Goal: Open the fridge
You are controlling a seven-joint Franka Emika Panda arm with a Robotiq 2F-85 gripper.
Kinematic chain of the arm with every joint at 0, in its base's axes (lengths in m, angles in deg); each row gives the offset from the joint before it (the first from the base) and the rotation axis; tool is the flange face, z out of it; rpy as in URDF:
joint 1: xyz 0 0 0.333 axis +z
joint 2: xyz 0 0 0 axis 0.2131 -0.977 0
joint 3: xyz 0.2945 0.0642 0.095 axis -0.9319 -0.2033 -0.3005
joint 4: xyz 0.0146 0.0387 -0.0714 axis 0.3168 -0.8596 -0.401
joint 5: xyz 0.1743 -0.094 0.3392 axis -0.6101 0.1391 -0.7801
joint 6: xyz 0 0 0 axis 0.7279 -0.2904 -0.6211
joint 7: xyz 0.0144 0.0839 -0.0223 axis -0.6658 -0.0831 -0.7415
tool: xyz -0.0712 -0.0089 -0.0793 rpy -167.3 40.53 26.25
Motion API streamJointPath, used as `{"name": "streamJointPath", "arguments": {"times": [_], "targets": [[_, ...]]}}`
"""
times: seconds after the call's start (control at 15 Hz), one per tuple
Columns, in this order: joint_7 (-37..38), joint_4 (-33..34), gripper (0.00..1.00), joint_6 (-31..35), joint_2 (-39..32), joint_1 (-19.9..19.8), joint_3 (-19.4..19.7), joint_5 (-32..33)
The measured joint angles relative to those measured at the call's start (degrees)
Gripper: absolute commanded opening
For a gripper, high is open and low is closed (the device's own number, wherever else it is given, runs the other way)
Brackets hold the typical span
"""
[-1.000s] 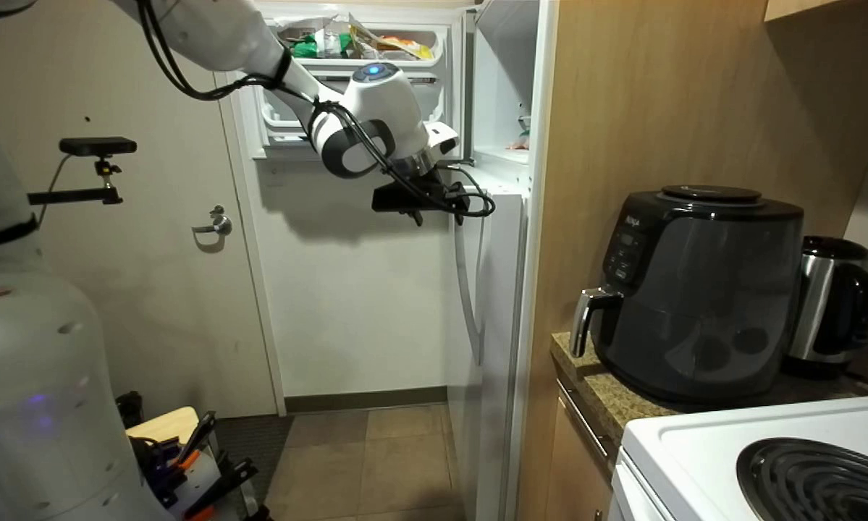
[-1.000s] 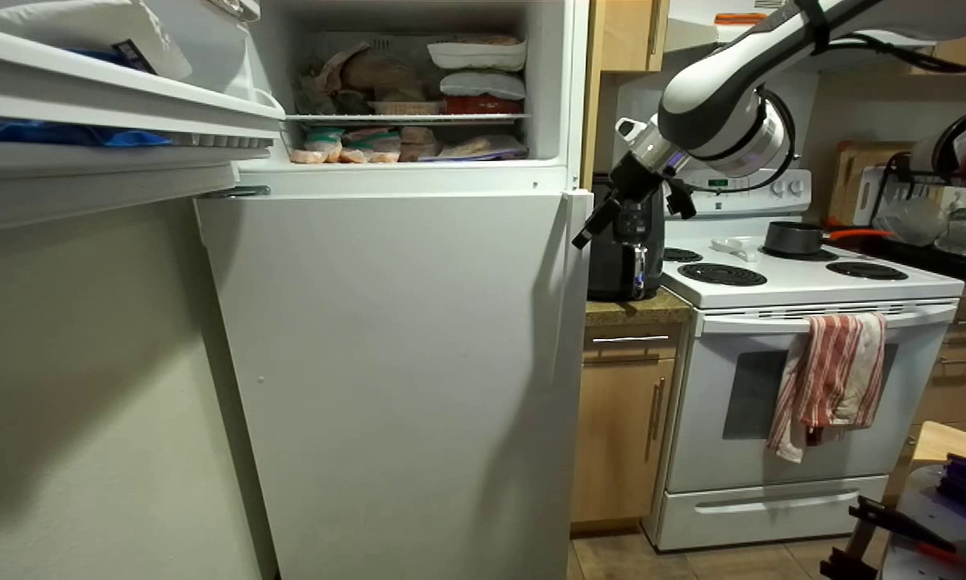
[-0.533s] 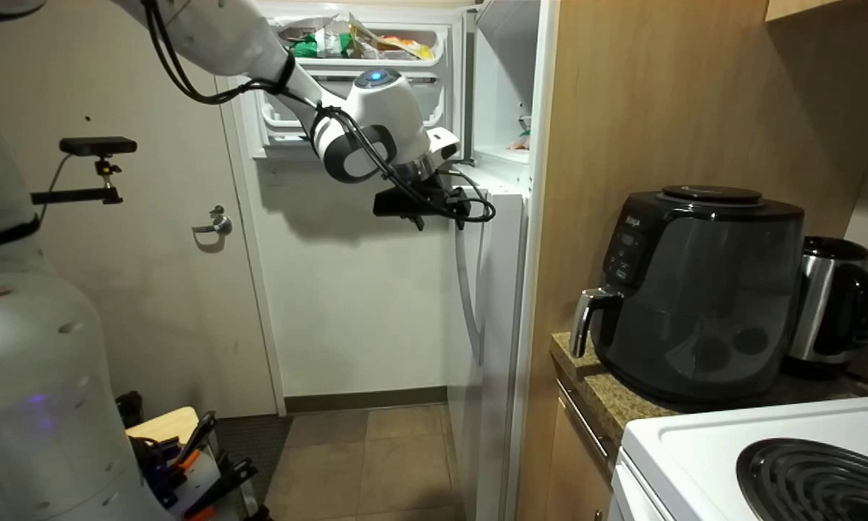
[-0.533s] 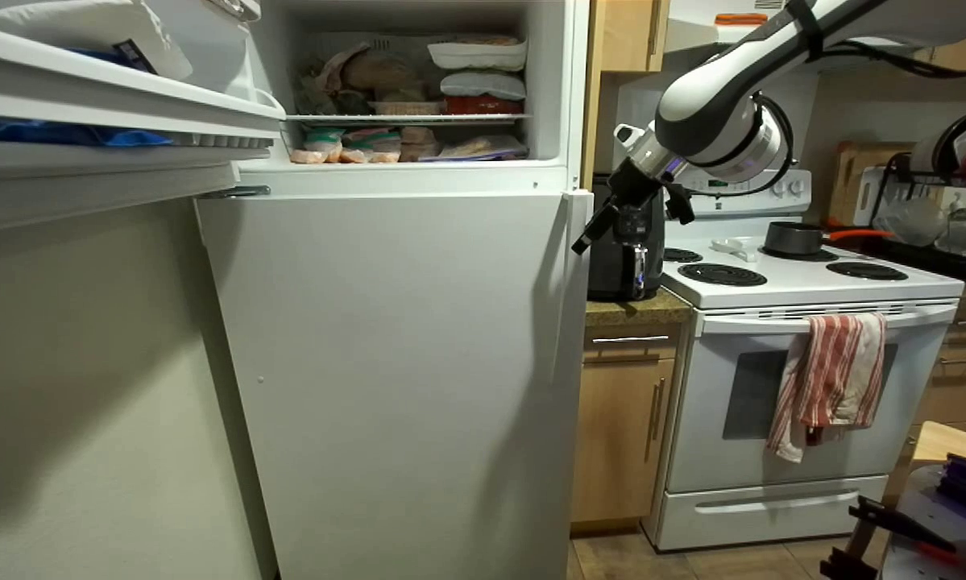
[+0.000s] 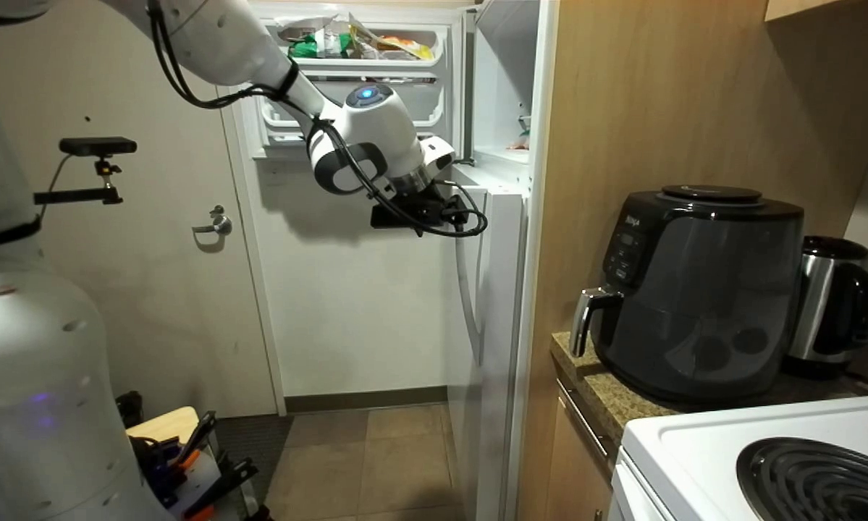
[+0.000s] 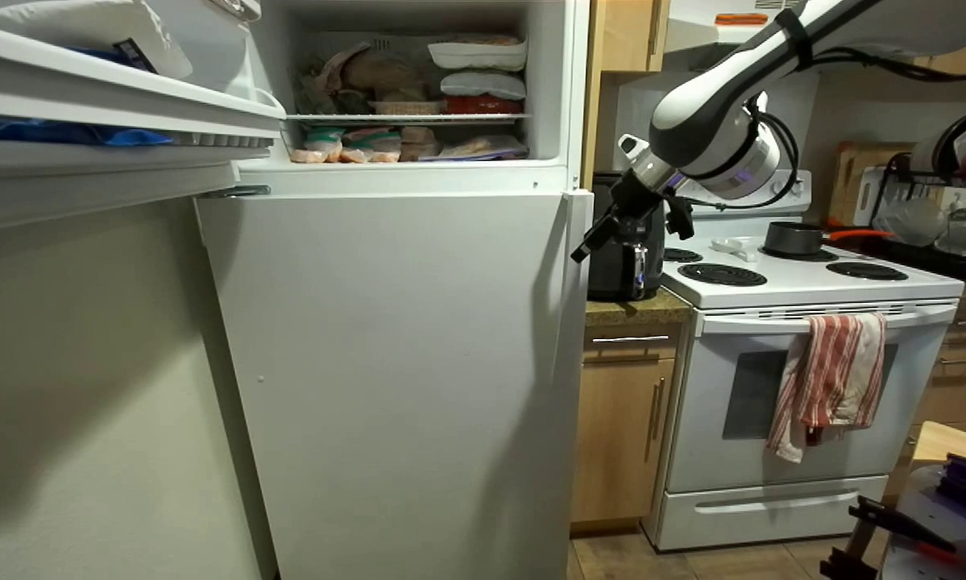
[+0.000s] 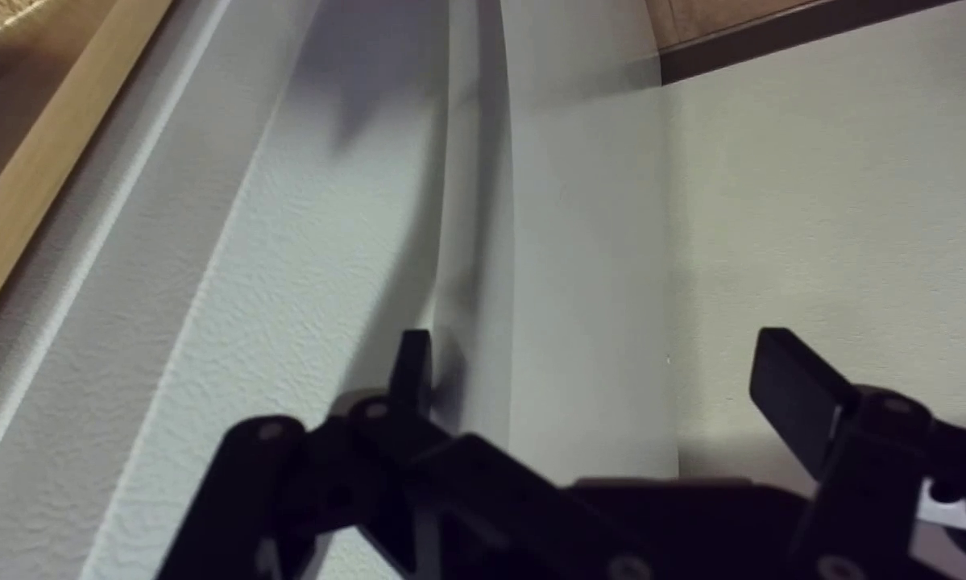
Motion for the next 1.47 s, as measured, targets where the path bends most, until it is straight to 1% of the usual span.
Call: {"name": "streamJointPath", "arguments": {"times": [0.2,0.33,0.53,0.67,0.87,1.27,1.47], "targets": [[-8.2,0.7,1.00,-0.4,0.0,0.4,0.0,-11.3],[-14.2,1.8,1.00,-3.0,0.0,0.3,0.7,-18.5],[-21.5,3.0,1.00,-8.0,-0.2,-0.1,2.3,-25.3],[-25.4,3.4,1.00,-10.8,-0.5,-0.2,3.4,-28.2],[-29.8,3.7,1.00,-12.9,-1.6,-0.2,4.7,-30.7],[-37.6,6.0,1.00,-13.1,-5.0,-0.3,6.7,-33.7],[-41.0,7.5,1.00,-13.2,-6.7,-0.2,6.8,-36.2]]}}
